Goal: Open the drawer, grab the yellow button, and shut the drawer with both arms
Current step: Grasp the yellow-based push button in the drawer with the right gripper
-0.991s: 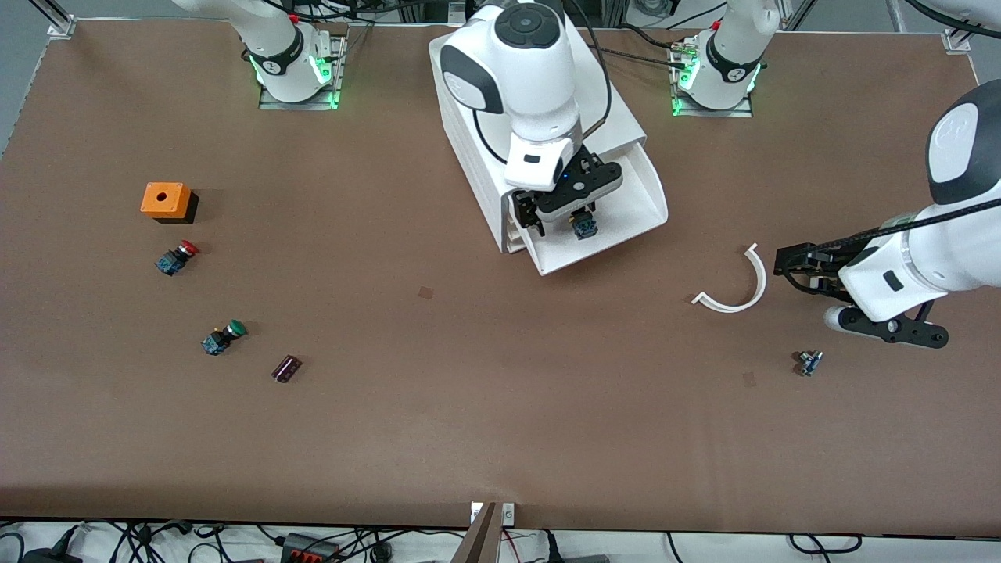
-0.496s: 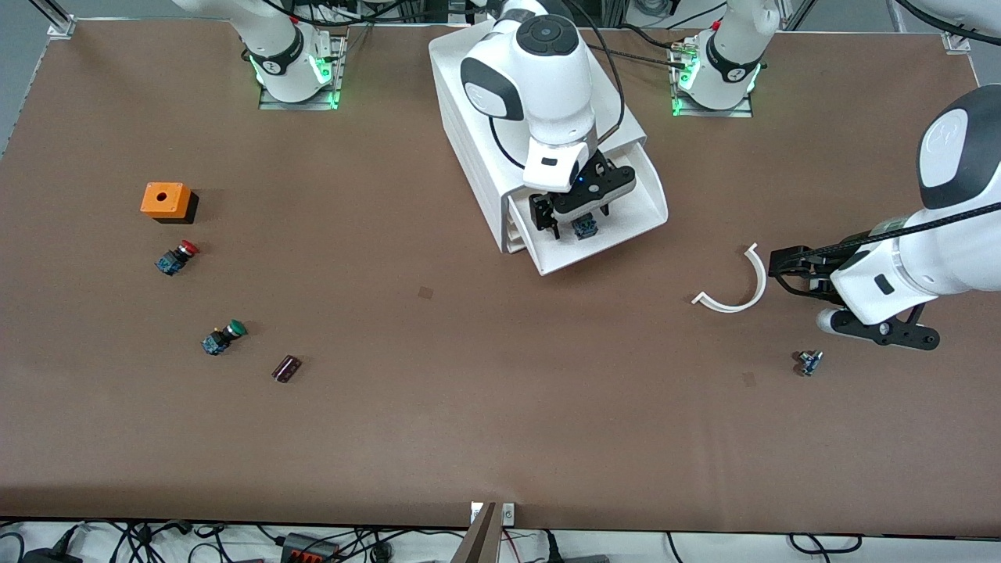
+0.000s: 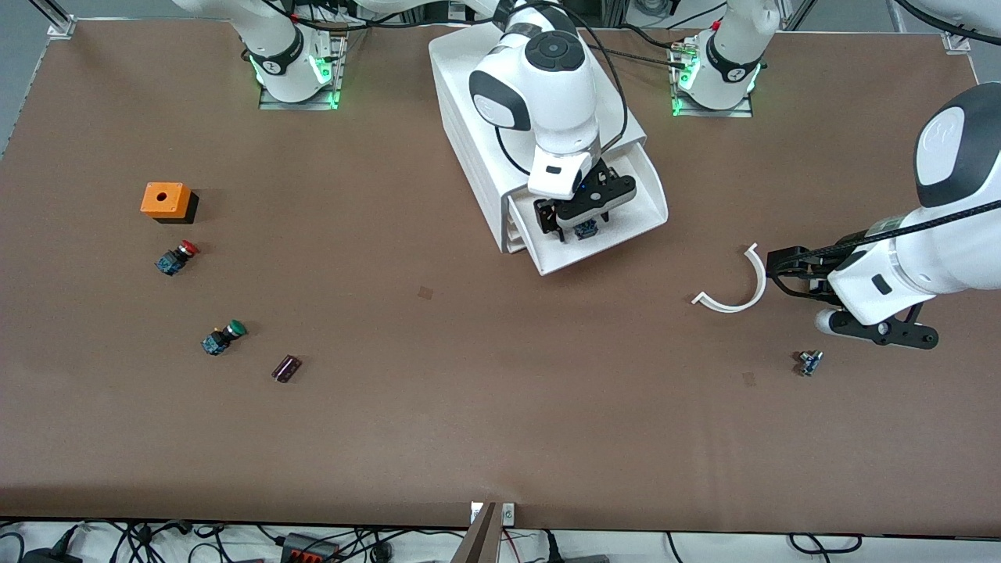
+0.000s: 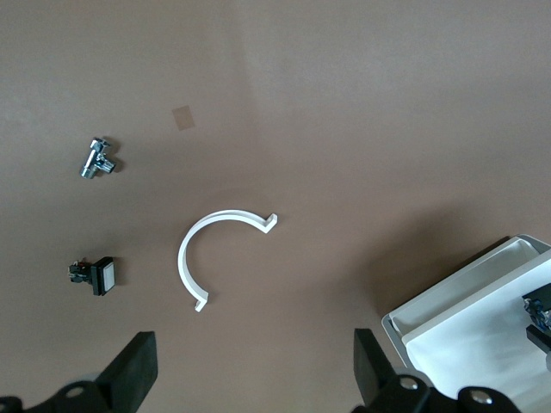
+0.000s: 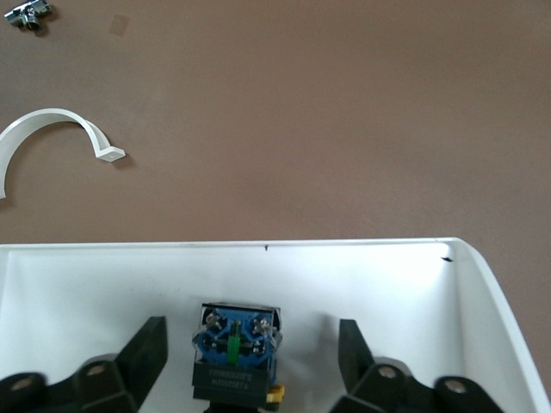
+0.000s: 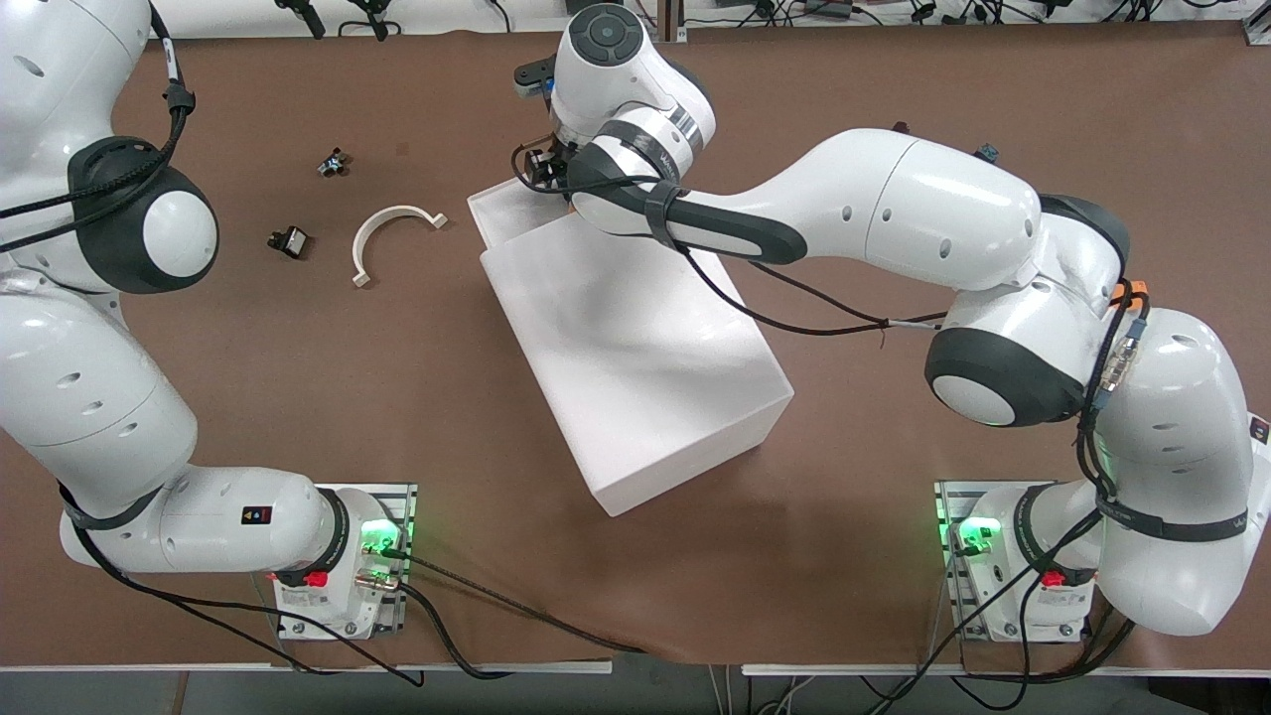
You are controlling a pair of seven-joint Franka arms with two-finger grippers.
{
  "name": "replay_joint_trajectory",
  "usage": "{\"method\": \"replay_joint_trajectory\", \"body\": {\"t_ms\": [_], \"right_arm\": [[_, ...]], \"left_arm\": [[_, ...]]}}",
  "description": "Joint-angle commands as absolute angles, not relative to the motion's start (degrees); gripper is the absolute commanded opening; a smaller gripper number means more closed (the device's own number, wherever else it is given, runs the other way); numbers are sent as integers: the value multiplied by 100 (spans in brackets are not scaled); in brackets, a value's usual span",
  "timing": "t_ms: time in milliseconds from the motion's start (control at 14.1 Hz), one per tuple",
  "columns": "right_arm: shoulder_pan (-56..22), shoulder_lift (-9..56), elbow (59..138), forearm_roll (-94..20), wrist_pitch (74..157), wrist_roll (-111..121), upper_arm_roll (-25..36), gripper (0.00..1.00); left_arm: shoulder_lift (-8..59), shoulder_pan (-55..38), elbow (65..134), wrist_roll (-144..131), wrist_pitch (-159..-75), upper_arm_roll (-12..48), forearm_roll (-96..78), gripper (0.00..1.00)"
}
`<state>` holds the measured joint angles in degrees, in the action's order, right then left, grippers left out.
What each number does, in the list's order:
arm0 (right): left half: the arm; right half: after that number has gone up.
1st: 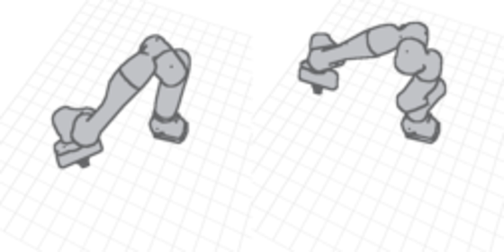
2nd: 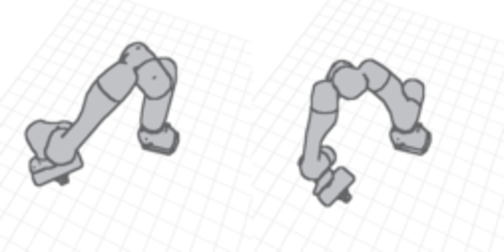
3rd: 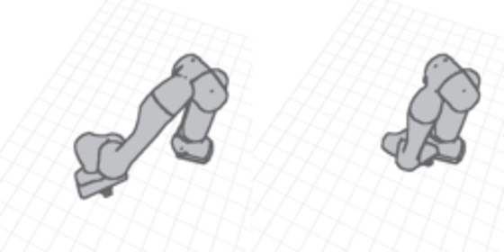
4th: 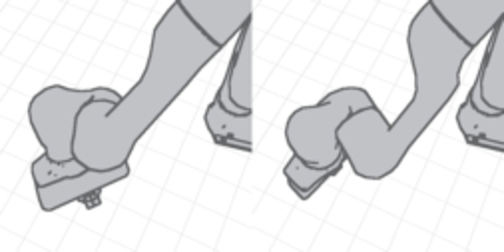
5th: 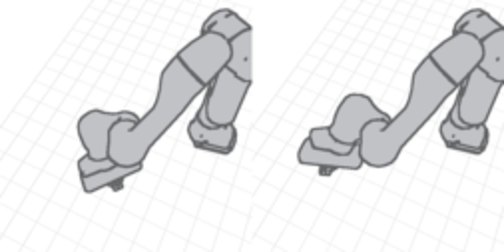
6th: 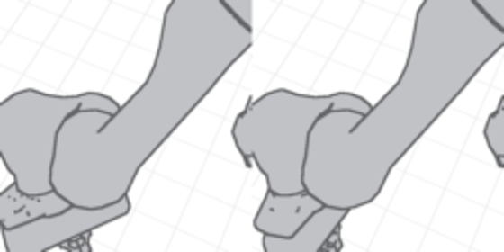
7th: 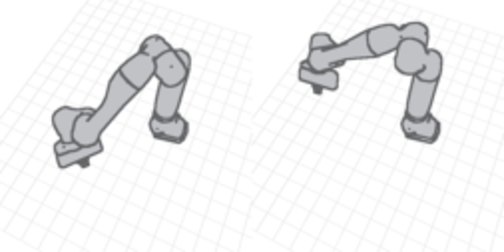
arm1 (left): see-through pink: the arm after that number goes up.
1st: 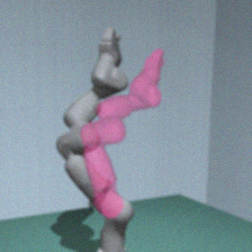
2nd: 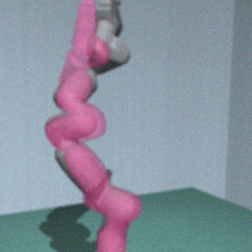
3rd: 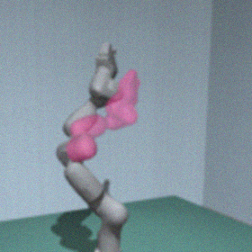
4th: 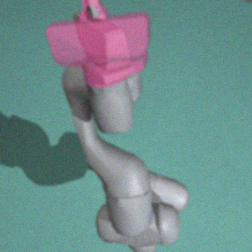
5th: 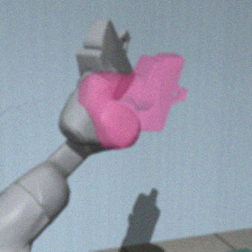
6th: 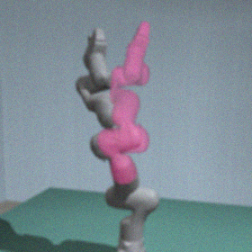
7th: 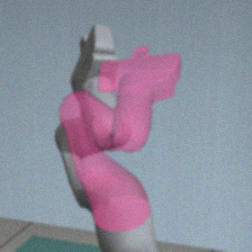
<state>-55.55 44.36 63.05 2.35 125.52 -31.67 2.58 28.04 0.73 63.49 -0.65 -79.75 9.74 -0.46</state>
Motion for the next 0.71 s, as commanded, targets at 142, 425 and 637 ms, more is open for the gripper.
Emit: {"method": "replay_joint_trajectory", "body": {"t_ms": [142,425,637], "right_arm": [[-5625,4535,6100,299,12533,-3322,281,71],[-5695,4544,6108,299,12498,-3454,281,71],[-5687,4535,6108,290,12489,-3437,281,39]], "left_arm": [[2874,61,6179,-272,-7954,1028,88,100],[2874,18,6179,-343,-7954,1028,88,100],[2874,-9,6179,-343,-7954,1028,88,100]]}}
